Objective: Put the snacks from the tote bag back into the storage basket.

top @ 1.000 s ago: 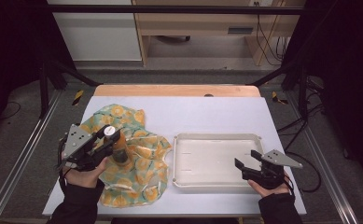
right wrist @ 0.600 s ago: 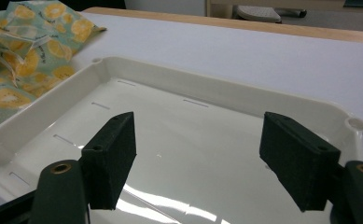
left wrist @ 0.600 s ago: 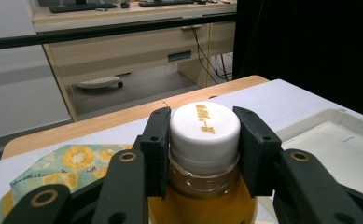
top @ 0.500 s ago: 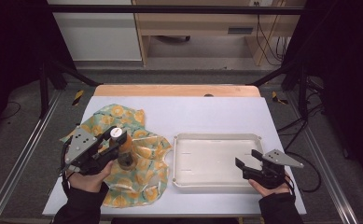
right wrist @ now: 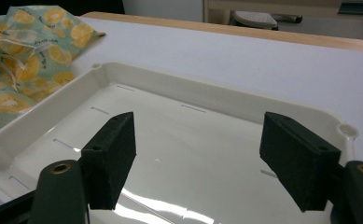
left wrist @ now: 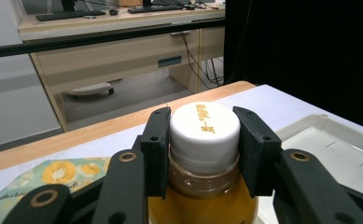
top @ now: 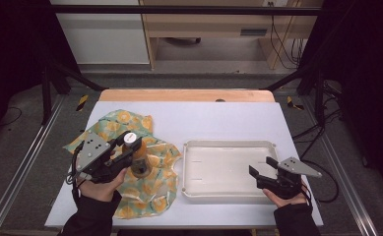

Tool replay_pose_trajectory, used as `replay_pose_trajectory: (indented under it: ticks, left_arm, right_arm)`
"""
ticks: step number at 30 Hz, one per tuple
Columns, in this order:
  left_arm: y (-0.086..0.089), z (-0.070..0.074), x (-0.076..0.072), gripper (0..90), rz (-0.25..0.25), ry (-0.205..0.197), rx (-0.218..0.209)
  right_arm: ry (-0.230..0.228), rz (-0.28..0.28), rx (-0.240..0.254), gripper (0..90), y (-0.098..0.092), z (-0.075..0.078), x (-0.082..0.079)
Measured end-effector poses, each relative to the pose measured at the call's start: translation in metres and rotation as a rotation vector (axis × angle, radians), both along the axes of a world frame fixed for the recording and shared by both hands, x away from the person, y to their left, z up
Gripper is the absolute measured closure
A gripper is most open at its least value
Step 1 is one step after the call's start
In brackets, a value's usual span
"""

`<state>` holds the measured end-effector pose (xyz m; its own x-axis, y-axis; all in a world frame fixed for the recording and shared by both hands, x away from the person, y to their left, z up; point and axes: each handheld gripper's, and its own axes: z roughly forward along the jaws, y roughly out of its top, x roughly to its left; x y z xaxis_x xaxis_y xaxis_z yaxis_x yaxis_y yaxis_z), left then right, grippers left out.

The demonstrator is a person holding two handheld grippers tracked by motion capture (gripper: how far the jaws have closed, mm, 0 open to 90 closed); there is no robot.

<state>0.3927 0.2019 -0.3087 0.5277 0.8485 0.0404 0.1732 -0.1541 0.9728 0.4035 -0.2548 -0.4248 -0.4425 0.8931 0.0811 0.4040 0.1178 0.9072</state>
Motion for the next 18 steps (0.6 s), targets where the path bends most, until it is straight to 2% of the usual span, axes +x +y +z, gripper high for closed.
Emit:
replay_pose_trajectory:
  ticks: [18]
  left_arm:
    - [-0.038, 0.012, 0.003, 58.5, -0.066, -0.022, -0.016]
  right_arm:
    - [-0.007, 0.000, 0.004, 27.1, 0.000, 0.002, -0.001]
